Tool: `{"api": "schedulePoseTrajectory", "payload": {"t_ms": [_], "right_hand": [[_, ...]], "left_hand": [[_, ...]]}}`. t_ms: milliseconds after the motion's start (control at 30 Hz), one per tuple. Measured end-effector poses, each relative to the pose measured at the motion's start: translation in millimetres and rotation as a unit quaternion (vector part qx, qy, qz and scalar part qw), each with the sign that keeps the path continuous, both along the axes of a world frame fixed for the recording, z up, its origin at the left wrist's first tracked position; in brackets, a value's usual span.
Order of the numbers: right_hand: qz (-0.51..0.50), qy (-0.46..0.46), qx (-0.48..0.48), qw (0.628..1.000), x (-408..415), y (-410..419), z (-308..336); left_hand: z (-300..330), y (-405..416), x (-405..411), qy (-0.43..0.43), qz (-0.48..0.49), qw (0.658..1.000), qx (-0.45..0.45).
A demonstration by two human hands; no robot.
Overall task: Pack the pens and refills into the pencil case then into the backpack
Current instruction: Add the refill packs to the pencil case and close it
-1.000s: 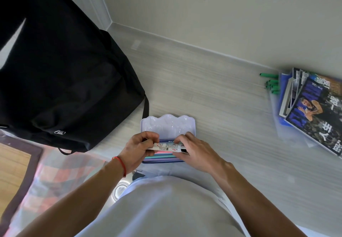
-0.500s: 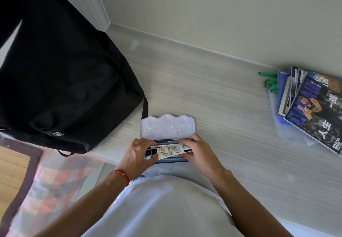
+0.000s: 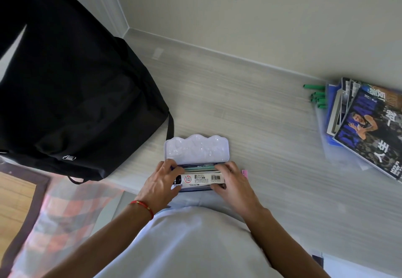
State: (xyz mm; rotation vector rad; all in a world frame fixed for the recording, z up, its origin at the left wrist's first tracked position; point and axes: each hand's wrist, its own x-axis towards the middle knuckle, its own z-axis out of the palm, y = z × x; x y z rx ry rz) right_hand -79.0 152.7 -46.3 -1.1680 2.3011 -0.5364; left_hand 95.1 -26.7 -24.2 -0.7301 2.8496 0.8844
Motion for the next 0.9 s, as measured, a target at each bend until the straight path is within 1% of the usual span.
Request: {"api": "schedulePoseTrajectory", "payload": {"t_ms": [100,200,267,300,333,400,433,467,533,633,700,767,833,900], "right_hand": [[-0.018,-0.013,0.008,1.0,-1,2,0],[-0.043,-0.063,-0.027,0.997,-1,2,2],[-0.112,-0.075,-0.078,0.988,-6,4,5],[-0.163,-0.058,-0.097,0.98,-12,6,5],[-0.213,-0.032,-0.092,0.972,-21,10,4],[-0.267,0.006,-0.005,0.964,-40,17,3],[-0.266,0.013,0.043,0.963,-49,21,3],[-0.253,0.01,0.072,0.965,-54,23,2],[-0.22,-0.003,0.07,0.973,-57,26,0],[-0.174,0.011,0.058,0.983,-52,27,-4],[-0.169,0.017,0.06,0.984,-49,26,-5],[-0.188,0.012,0.041,0.981,-48,25,-3],[-0.204,0.008,-0.008,0.979,-47,21,1],[-0.197,0.007,-0.06,0.979,-47,12,7]], "left_hand": [[1,1,0,-0.002,0.002,1.0,0.002],[0,2,0,0.0,0.01,1.0,-0.007],[0,3,0,0.003,0.016,1.0,-0.009],[0,3,0,0.003,0.02,1.0,-0.007],[0,3,1,0.003,0.022,1.0,-0.005],[1,3,1,0.008,0.018,1.0,0.0],[1,3,1,0.011,0.014,1.0,0.002],[1,3,0,0.015,0.011,1.0,0.003],[1,2,0,0.024,0.003,1.0,0.003],[0,2,-2,0.029,-0.011,0.999,-0.009],[0,2,-4,0.032,-0.007,0.999,-0.019],[0,3,-6,0.034,0.005,0.999,-0.023],[0,4,-7,0.03,0.004,0.999,-0.024],[0,5,-9,0.025,0.003,0.999,-0.026]]}}
